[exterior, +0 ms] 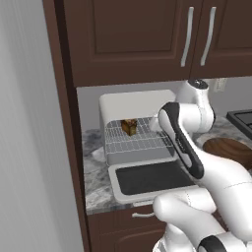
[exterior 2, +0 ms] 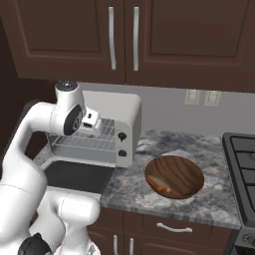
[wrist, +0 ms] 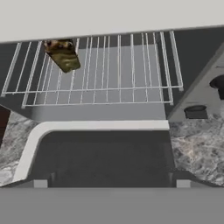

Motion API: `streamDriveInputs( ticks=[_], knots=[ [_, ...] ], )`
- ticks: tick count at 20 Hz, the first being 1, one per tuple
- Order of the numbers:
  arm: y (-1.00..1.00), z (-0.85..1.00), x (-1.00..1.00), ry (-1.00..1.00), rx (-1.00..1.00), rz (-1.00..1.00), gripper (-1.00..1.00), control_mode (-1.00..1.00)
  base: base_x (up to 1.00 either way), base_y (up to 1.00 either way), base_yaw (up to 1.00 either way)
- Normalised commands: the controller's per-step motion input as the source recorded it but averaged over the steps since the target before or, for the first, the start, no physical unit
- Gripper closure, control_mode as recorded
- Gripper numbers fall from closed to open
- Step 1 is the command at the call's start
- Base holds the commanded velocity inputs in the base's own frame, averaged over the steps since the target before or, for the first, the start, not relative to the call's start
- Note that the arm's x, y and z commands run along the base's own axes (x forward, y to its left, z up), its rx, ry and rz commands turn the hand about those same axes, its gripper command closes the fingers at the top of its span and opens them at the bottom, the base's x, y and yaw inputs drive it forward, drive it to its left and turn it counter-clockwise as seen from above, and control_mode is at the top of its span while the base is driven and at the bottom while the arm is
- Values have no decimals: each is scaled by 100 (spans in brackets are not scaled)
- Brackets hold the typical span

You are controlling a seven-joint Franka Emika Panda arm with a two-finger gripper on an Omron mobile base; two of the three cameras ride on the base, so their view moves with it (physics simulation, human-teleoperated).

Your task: Pick up the heated bread from the toaster oven and place it in the bowl. Then move the bread bowl to the dining counter.

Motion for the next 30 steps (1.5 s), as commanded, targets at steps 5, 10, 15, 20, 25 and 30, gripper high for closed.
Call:
streamDriveInputs(
  ticks=[5, 10, 15, 20, 25, 30],
  knots=[
    [20, -8, 17, -27, 1, 0, -100, -100, 0, 0, 0],
    [16, -17, 29, -16, 0, 0, -100, -100, 0, 0, 0],
    [6, -18, 30, -2, 0, 0, -100, -100, 0, 0, 0],
    [0, -5, 32, 0, 0, 0, -100, -100, 0, 0, 0],
    [0, -5, 36, 0, 0, 0, -100, -100, 0, 0, 0],
    [0, -12, 31, 0, 0, 0, -100, -100, 0, 0, 0]
  ],
)
